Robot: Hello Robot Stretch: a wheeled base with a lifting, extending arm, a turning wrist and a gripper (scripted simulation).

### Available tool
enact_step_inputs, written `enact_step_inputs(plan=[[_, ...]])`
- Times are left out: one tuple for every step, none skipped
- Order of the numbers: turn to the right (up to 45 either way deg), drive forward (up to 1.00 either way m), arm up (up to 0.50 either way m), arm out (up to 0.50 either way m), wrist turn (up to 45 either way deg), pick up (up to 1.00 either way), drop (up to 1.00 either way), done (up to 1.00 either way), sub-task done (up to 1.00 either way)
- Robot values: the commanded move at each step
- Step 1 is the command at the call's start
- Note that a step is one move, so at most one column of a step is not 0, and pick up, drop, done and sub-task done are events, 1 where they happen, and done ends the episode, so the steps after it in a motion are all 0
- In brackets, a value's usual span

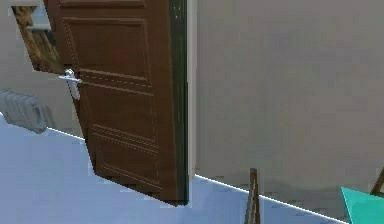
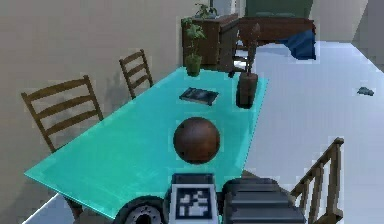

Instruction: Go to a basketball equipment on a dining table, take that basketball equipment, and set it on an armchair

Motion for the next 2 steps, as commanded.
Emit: enact_step_inputs(plan=[[0.0, 0.00, 0.00, 0.40, 0.0, 0.00, 0.00, 0.00, 0.00], [0.0, 0.00, 0.00, 0.00, 45.0, 0.00, 0.00, 0.00, 0.00]])
